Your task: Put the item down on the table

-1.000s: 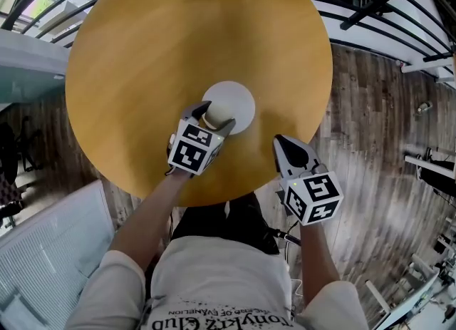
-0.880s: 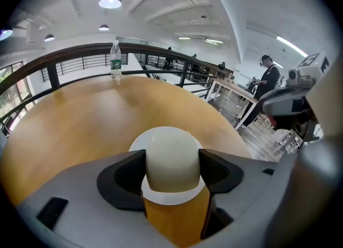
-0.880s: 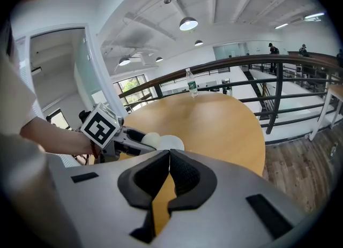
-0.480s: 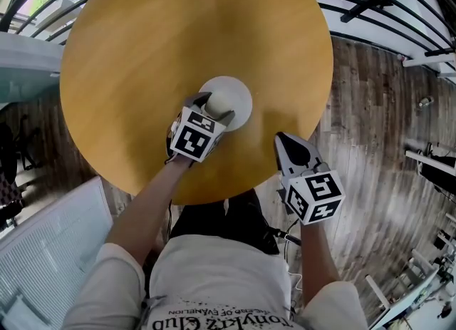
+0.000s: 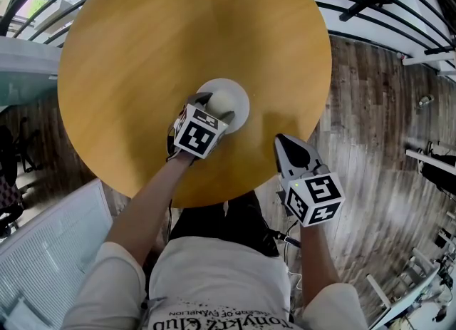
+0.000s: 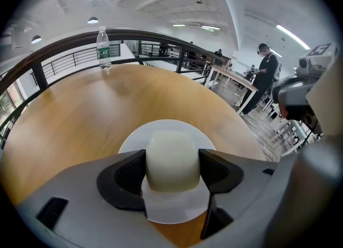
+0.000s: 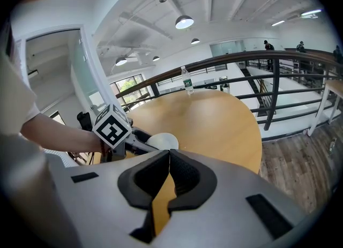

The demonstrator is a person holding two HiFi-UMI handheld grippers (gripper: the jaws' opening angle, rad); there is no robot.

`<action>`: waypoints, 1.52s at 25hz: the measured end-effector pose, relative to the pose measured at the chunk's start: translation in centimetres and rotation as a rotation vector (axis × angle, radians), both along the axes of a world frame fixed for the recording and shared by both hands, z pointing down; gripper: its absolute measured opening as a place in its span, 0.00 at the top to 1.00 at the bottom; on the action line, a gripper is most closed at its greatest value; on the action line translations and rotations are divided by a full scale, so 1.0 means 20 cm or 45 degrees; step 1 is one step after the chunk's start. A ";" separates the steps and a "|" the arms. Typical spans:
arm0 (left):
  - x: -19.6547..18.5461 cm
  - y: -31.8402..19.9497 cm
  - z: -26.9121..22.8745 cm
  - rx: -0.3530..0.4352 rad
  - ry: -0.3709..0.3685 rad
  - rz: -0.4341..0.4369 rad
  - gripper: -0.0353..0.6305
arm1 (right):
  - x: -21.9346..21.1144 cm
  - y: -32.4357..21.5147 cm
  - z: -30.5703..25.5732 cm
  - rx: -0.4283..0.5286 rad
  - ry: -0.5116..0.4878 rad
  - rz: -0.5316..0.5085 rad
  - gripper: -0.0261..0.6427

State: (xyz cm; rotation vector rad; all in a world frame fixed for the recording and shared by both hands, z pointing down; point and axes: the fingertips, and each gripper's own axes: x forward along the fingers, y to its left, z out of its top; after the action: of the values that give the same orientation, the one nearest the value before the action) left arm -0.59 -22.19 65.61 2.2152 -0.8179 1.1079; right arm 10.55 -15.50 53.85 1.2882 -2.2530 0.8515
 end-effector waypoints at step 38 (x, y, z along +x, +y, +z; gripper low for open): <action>0.02 0.02 -0.02 0.052 -0.100 0.084 0.44 | 0.04 0.00 -0.02 0.004 -0.020 -0.006 0.92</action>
State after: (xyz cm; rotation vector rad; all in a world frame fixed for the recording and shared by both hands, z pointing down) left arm -0.21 -21.74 65.19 2.2596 -0.8118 1.2265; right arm 11.44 -15.45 53.43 1.2817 -2.2697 0.8598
